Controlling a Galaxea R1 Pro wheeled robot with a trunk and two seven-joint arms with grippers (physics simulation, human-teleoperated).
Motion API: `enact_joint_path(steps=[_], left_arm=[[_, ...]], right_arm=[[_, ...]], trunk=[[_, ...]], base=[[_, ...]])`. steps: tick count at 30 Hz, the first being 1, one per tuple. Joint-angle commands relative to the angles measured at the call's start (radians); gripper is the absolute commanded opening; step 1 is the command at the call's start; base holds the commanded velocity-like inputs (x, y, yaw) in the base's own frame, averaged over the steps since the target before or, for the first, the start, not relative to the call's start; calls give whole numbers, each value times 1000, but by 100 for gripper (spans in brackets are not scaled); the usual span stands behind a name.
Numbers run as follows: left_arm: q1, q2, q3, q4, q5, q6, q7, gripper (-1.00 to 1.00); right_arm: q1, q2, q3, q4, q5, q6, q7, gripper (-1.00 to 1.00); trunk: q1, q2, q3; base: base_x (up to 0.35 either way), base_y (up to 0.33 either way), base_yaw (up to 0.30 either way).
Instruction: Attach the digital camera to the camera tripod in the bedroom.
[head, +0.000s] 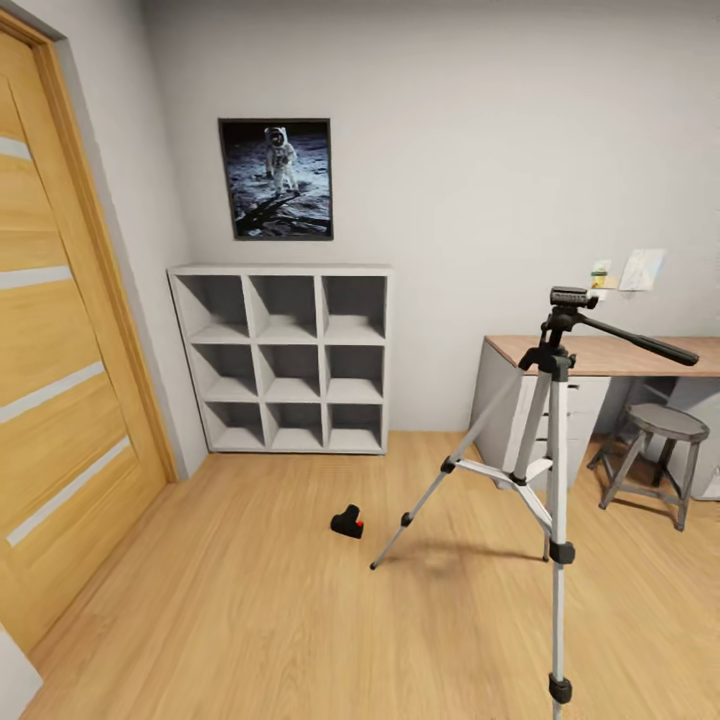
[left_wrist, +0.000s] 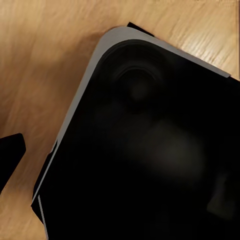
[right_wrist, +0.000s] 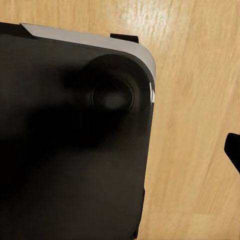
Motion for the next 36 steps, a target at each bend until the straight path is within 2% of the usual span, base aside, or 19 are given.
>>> enact_joint_path(steps=[1, 17, 36], left_arm=[[1, 0, 1, -2, 2, -1, 1, 100], [0, 1, -1, -2, 1, 4, -1, 100], [0, 1, -1, -2, 1, 5, -1, 100]], right_arm=[[0, 0, 1, -1, 9, -1, -2, 100], [0, -1, 3, -1, 10, 0, -1, 100], [0, -1, 3, -1, 10, -2, -7, 100]], trunk=[[0, 0, -1], [0, 0, -1], [0, 0, -1]], base=[[121, 0, -60], [296, 16, -7], [322, 111, 0]])
